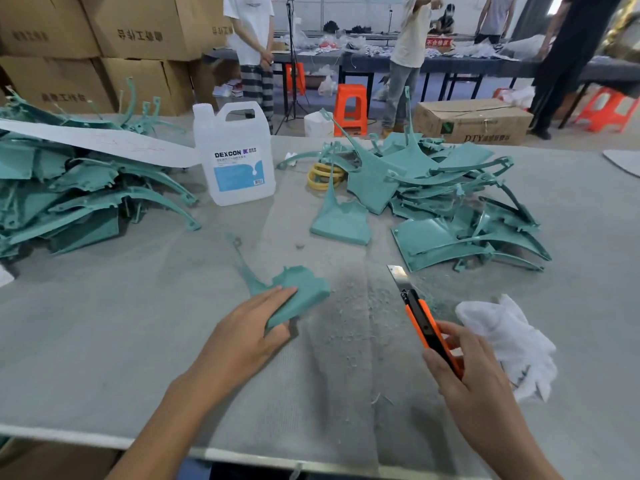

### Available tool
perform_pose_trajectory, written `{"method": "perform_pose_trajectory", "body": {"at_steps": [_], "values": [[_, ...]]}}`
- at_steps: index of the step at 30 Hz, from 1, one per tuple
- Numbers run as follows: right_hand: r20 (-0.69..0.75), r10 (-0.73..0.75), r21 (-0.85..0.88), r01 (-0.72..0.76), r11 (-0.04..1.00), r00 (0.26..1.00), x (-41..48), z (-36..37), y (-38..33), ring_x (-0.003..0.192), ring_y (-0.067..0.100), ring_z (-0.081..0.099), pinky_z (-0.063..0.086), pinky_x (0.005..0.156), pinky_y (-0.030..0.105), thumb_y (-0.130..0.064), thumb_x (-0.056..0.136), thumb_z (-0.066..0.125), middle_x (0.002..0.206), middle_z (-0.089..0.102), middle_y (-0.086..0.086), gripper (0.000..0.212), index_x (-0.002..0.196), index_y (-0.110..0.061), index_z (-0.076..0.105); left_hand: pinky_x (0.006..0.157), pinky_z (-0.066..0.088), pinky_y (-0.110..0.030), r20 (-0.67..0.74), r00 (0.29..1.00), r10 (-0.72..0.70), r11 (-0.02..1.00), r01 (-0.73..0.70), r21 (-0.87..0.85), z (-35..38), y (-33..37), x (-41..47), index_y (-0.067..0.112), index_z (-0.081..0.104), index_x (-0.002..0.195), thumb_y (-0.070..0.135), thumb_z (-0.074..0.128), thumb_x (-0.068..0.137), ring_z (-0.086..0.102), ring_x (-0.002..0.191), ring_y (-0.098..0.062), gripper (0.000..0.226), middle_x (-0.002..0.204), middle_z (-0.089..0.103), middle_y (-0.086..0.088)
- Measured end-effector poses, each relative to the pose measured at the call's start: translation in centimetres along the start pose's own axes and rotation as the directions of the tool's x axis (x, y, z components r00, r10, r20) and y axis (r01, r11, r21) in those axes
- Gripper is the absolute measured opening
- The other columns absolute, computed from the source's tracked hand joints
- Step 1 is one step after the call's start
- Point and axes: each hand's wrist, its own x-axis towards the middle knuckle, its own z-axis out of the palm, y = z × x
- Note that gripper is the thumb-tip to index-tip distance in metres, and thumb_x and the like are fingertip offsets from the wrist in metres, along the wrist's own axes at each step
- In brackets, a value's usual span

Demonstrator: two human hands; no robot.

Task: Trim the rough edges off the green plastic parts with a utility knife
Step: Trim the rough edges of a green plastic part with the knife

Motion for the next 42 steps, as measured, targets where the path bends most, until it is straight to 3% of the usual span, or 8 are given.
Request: {"method": "perform_pose_trajectory", "body": {"at_steps": [5, 9, 12, 20, 23, 26, 36, 42], "values": [[0.164, -0.042, 0.210, 0.007, 0.978, 0.986, -0.7, 0.2, -1.6, 0.060, 0.019, 0.069, 0.051, 0.052, 0.031, -0.024, 0.095, 0.067, 0.086, 0.072, -0.003, 0.037, 0.107, -0.052, 0.047, 0.095, 0.046, -0.025, -0.177, 0.982, 0.072, 0.992, -0.089, -0.092, 1.2, 1.0, -2.6, 0.026, 0.057, 0.141, 0.036, 0.046, 0.090, 0.056, 0.114, -0.009, 0.053, 0.133, 0.059, 0.009], [0.232, -0.084, 0.246, 0.026, 0.969, 0.969, -1.2, 1.4, -2.9, 0.059, 0.022, 0.062, 0.056, 0.057, 0.045, -0.043, 0.085, 0.062, 0.082, 0.068, -0.004, 0.034, 0.113, -0.056, 0.050, 0.079, 0.048, -0.026, -0.307, 0.947, -0.089, 0.983, 0.034, -0.180, 2.1, 0.6, -3.6, 0.025, 0.065, 0.118, 0.027, 0.055, 0.080, 0.062, 0.096, -0.010, 0.040, 0.114, 0.064, 0.013], [0.276, -0.138, 0.194, 0.085, 0.977, 0.951, -1.4, 2.3, -3.4, 0.059, 0.011, 0.060, 0.057, 0.061, 0.040, -0.062, 0.083, 0.053, 0.074, 0.066, -0.008, 0.041, 0.124, -0.059, 0.052, 0.075, 0.047, -0.027, -0.281, 0.949, -0.142, 0.981, 0.097, -0.169, 2.7, 0.7, -3.4, 0.033, 0.060, 0.128, 0.037, 0.058, 0.083, 0.058, 0.089, -0.009, 0.045, 0.113, 0.057, 0.016], [0.313, -0.186, 0.148, 0.145, 0.978, 0.932, -1.5, 2.8, -3.8, 0.067, 0.016, 0.066, 0.056, 0.066, 0.047, -0.058, 0.092, 0.050, 0.085, 0.070, -0.001, 0.028, 0.120, -0.053, 0.052, 0.102, 0.032, -0.009, -0.228, 0.961, -0.156, 0.959, 0.093, -0.267, 4.1, 1.1, -0.7, 0.023, 0.052, 0.146, 0.010, 0.060, 0.095, 0.050, 0.129, -0.008, 0.053, 0.146, 0.053, 0.008], [0.350, -0.197, 0.091, 0.176, 0.980, 0.916, -1.6, 3.0, -4.2, 0.067, 0.016, 0.064, 0.054, 0.067, 0.041, -0.063, 0.089, 0.042, 0.082, 0.069, -0.004, 0.035, 0.119, -0.049, 0.049, 0.111, 0.036, -0.024, -0.181, 0.964, -0.195, 0.944, 0.135, -0.300, 4.3, 1.3, -0.4, 0.026, 0.045, 0.151, 0.009, 0.057, 0.095, 0.047, 0.137, -0.014, 0.060, 0.153, 0.047, 0.007], [0.346, -0.201, 0.052, 0.195, 0.979, 0.916, -1.6, 3.1, -4.5, 0.064, 0.013, 0.062, 0.049, 0.062, 0.034, -0.068, 0.092, 0.037, 0.076, 0.065, -0.006, 0.038, 0.120, -0.045, 0.047, 0.105, 0.045, -0.034, -0.168, 0.963, -0.213, 0.937, 0.152, -0.314, 4.4, 0.8, -0.6, 0.033, 0.038, 0.154, 0.007, 0.054, 0.095, 0.053, 0.132, -0.019, 0.067, 0.153, 0.046, 0.009], [0.314, -0.225, -0.163, 0.286, 0.944, 0.922, -0.9, 4.3, -5.3, 0.061, 0.014, 0.057, 0.039, 0.052, 0.029, -0.076, 0.090, 0.023, 0.067, 0.059, -0.013, 0.045, 0.108, -0.039, 0.041, 0.101, 0.043, -0.027, -0.172, 0.961, -0.217, 0.929, 0.149, -0.340, 4.9, 0.2, -0.6, 0.037, 0.038, 0.153, 0.021, 0.047, 0.091, 0.054, 0.129, -0.017, 0.065, 0.149, 0.052, 0.007], [0.178, -0.208, -0.181, 0.240, 0.954, 0.962, 2.4, 3.5, -5.7, 0.054, 0.014, 0.056, 0.045, 0.054, 0.036, -0.063, 0.096, 0.029, 0.060, 0.055, -0.002, 0.036, 0.103, -0.033, 0.047, 0.073, 0.040, -0.002, -0.162, 0.961, -0.225, 0.902, 0.143, -0.408, 5.5, -0.6, -0.5, 0.050, 0.038, 0.149, 0.046, 0.044, 0.097, 0.064, 0.096, 0.001, 0.052, 0.134, 0.064, 0.013]]}}
